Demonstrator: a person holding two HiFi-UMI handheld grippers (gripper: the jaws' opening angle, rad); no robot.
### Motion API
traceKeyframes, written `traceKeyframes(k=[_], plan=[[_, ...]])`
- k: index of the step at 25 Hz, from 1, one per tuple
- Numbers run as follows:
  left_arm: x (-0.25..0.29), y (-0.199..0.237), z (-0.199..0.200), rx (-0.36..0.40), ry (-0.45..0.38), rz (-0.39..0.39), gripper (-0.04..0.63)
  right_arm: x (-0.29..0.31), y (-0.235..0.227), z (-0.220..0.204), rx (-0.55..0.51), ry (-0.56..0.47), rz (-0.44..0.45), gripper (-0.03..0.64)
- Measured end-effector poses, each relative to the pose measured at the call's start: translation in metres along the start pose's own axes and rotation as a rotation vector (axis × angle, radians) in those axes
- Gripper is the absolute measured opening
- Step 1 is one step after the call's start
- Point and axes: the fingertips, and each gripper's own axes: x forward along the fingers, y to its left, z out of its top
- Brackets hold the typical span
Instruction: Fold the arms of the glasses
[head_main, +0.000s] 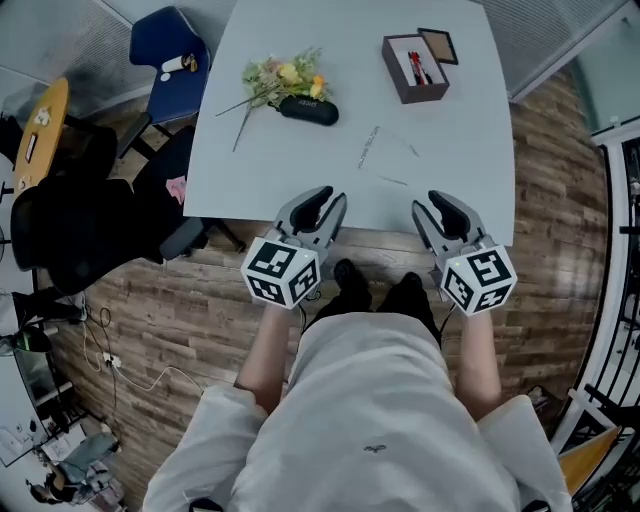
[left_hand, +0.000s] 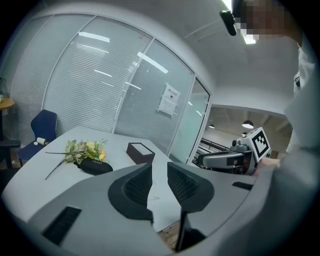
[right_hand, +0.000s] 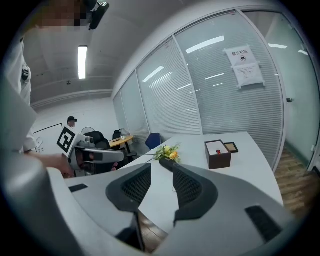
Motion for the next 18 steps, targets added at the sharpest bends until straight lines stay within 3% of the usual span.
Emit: traceKeyframes(k=[9, 18], plan=[[0.012, 0.009, -0.016, -0.016, 0.071, -0.066, 0.1, 0.0, 0.0, -0.016, 0.052, 0.028, -0.075, 0.141], [0.04, 0.019, -0.02, -0.028, 0.108, -0.049, 0.092, 0.019, -0.019, -0.027, 0.065, 0.075, -0.043, 0.141]])
